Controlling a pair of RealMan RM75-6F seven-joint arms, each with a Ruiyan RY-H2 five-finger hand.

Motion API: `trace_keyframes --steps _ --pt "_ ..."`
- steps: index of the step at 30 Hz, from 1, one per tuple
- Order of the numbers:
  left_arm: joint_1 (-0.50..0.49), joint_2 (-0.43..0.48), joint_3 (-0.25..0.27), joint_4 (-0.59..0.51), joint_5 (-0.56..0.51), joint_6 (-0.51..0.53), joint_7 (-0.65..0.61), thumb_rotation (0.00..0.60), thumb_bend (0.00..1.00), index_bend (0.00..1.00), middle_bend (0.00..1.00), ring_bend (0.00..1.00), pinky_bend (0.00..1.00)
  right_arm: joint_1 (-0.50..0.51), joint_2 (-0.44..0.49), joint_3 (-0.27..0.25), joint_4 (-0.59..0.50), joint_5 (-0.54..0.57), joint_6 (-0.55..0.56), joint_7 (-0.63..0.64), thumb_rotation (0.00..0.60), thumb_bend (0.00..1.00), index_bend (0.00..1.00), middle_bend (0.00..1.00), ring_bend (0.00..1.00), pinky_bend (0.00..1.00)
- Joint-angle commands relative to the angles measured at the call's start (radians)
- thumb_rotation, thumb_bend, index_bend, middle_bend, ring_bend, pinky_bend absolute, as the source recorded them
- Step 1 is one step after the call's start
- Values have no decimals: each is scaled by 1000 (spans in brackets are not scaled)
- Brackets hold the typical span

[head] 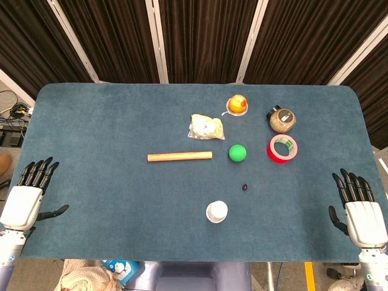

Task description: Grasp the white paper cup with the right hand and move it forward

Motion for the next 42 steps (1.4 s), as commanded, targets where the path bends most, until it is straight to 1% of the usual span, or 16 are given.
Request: trace_keyframes --steps 1,7,10,13,14,16,18,21,24,27,31,34,36,38,42 --pt "0 0 -1 -2 -5 -4 3 600 21 0 0 0 0 0 2 3 -1 3 -7 6 600 446 0 0 0 79" --pt "2 4 -5 -7 -13 -1 -4 600 21 0 0 0 0 4 7 3 -11 -10 -18 20 600 447 0 0 0 79" --pt "4 5 -1 -6 -9 2 -3 600 21 0 0 0 0 22 27 -9 -29 -55 -37 39 600 415 0 0 0 83" --pt "6 5 -2 -4 -9 5 -6 600 21 0 0 0 0 51 59 -26 -66 -100 -83 49 600 377 0 0 0 92" --pt "6 6 -2 -4 -10 4 -9 600 21 0 0 0 0 63 69 -32 -82 -116 -103 52 600 372 0 0 5 104" --pt "5 6 -3 -4 -12 2 -12 600 21 0 0 0 0 88 85 -41 -110 -146 -140 50 600 369 0 0 44 160" --pt "4 6 -3 -2 -14 -1 -12 600 21 0 0 0 0 115 85 -41 -123 -185 -159 53 600 369 0 0 71 187" --pt "3 6 -5 -3 -21 -7 -16 600 20 0 0 0 0 180 78 -42 -123 -258 -219 69 600 367 0 0 73 188" --pt "2 7 -7 -5 -24 -9 -18 600 21 0 0 0 0 243 64 -35 -133 -286 -295 77 600 367 0 0 73 188" --pt "0 6 -7 -5 -22 -10 -14 600 21 0 0 0 0 297 51 -30 -155 -288 -376 74 600 367 0 0 73 188" --pt "2 7 -4 -4 -20 -9 -13 600 21 0 0 0 0 351 40 -36 -207 -267 -489 53 600 367 0 0 72 188" --pt "3 8 -5 -6 -23 -9 -17 600 21 0 0 0 0 380 35 -46 -240 -245 -574 9 600 367 0 0 63 188" --pt "2 9 -5 -6 -23 -10 -17 600 21 0 0 0 0 400 27 -46 -272 -211 -638 -44 600 368 0 0 54 188" --pt "2 9 -5 -6 -23 -11 -16 600 21 0 0 0 0 409 9 -39 -294 -173 -673 -96 600 368 0 0 51 188" --pt "1 9 -5 -7 -24 -12 -15 600 21 0 0 0 0 418 -29 -24 -314 -113 -700 -170 600 367 0 0 51 188"
